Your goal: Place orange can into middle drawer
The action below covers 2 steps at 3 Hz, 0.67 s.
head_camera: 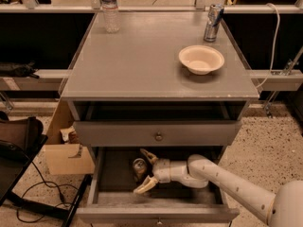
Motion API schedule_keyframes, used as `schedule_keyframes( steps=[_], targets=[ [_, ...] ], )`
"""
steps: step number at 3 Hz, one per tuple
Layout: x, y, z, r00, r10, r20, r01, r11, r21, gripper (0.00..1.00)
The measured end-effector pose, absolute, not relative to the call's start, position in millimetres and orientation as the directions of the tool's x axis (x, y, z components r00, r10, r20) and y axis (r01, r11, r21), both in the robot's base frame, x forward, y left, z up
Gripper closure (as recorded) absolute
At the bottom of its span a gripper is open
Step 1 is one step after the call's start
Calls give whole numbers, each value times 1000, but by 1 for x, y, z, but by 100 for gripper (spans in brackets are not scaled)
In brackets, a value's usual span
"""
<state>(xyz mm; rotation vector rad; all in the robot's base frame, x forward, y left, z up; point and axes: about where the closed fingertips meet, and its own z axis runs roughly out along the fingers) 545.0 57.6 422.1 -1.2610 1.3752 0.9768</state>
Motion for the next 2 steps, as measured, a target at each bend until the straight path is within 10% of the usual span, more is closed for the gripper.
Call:
schedule_keyframes(
  steps=[2],
  targets=[
    [542, 62, 423, 35, -209, -977, -991, 121, -61, 0]
  ],
)
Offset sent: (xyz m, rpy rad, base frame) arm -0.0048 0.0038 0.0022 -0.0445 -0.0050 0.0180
